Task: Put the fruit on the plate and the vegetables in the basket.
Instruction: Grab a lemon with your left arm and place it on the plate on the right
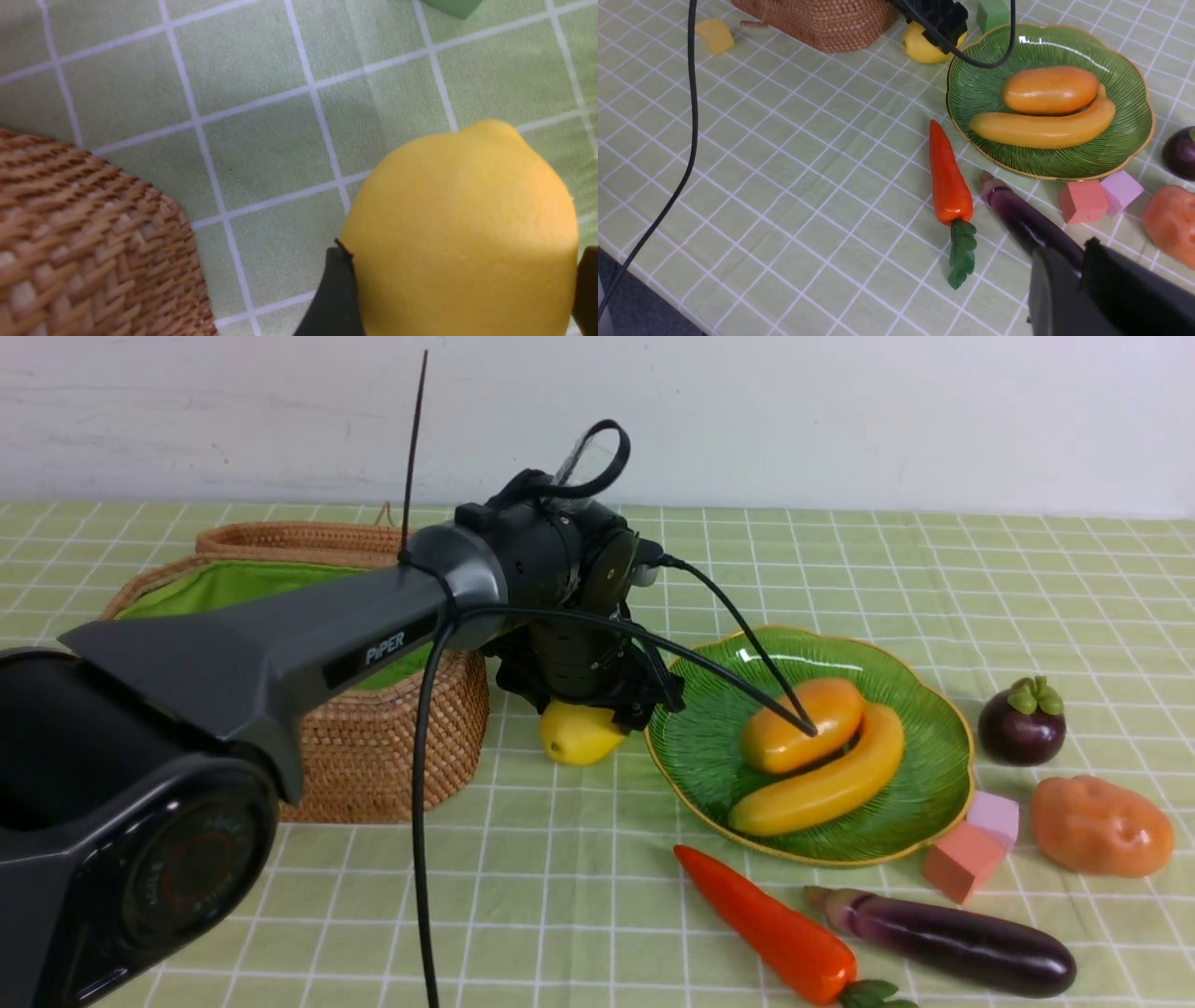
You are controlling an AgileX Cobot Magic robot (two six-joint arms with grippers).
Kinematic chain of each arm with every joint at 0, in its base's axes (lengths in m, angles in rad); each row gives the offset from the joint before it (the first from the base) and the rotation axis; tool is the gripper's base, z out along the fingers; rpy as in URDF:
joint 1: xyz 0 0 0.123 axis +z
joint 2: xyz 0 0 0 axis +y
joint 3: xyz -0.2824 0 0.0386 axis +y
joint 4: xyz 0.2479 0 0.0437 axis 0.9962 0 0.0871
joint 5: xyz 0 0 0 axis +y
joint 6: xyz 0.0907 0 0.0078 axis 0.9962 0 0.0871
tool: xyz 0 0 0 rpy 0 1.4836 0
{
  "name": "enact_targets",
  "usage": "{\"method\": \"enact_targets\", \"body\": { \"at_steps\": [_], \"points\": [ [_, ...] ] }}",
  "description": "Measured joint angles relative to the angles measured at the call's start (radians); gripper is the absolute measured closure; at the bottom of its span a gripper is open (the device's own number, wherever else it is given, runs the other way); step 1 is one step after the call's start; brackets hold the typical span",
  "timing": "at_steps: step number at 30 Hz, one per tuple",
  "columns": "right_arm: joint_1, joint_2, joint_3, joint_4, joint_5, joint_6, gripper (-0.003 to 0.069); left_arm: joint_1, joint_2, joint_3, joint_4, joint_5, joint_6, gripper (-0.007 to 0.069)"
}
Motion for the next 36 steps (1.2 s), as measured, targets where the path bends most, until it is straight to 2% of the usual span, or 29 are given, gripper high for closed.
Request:
{"method": "enact_targets", "body": {
  "at_steps": [6, 8, 11, 17, 20, 23, 26, 31, 36],
  "points": [
    [0.000, 0.000, 0.000, 0.000, 0.000, -0.001, 0.0552, -0.002, 0.006, -0.006, -0.002, 0.016, 0.030, 0.0036],
    [0.000, 0.000, 0.000, 0.000, 0.000, -0.001, 0.0552, -0.002, 0.006, -0.008, -0.002, 0.018, 0.032, 0.0068],
    [0.000, 0.000, 0.000, 0.000, 0.000, -0.001, 0.0552, -0.002, 0.006, -0.011, 0.003, 0.032, 0.032, 0.0075],
    [0.000, 0.000, 0.000, 0.001, -0.005, -0.001, 0.0549, 0.001, 0.020, -0.085, 0.070, 0.178, 0.035, 0.0075],
    [0.000, 0.000, 0.000, 0.001, -0.022, -0.001, 0.0549, 0.002, 0.023, -0.148, 0.065, 0.237, 0.036, 0.0075],
    [0.000, 0.000, 0.000, 0.000, -0.034, -0.001, 0.0549, -0.002, 0.019, -0.222, 0.028, 0.273, 0.049, 0.0075],
    [0.000, 0.000, 0.000, -0.004, -0.048, -0.001, 0.0549, -0.022, 0.005, -0.315, -0.091, 0.296, 0.100, 0.0075],
    [0.000, 0.000, 0.000, -0.007, -0.052, -0.001, 0.0549, -0.072, 0.013, -0.339, -0.236, 0.227, 0.191, 0.0075],
    [0.000, 0.000, 0.000, 0.000, -0.046, -0.001, 0.0550, -0.077, 0.076, -0.339, -0.279, 0.160, 0.227, 0.0075]
  ]
}}
